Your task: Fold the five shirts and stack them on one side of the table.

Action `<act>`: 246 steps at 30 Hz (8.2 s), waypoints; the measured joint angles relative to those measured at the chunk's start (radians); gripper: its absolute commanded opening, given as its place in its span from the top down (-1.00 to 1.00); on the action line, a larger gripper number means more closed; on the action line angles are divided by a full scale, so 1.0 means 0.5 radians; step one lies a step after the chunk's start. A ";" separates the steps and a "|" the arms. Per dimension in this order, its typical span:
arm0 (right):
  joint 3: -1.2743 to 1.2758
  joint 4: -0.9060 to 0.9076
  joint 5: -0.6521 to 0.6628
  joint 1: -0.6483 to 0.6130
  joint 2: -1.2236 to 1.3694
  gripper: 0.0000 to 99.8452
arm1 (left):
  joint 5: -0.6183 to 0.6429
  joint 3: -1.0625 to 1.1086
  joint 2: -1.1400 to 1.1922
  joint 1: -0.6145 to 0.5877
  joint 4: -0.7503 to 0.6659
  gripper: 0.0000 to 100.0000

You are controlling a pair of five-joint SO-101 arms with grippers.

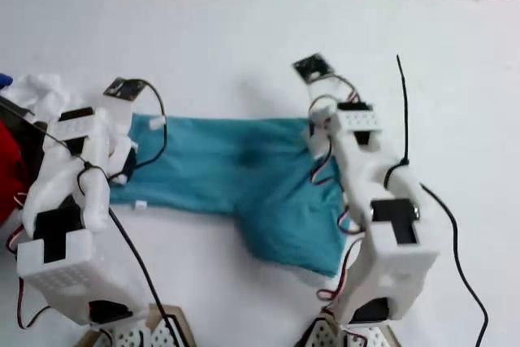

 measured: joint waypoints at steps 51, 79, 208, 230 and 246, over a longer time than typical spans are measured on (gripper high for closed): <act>1.313 0.813 0.362 -0.967 -1.568 0.58 | 0.000 -0.055 0.021 -0.003 0.080 0.95; 1.786 0.488 0.601 -1.025 -1.476 0.63 | 0.000 -0.049 0.021 -0.003 0.074 0.95; -0.595 1.031 0.568 -0.028 -0.212 0.95 | 0.000 -0.049 0.021 -0.003 0.074 0.95; 0.126 1.452 0.758 -0.206 -1.007 0.95 | 0.000 -0.049 0.021 -0.003 0.074 0.95; 1.387 0.914 0.758 -0.712 -1.774 0.95 | 0.000 -0.049 0.021 -0.003 0.074 0.95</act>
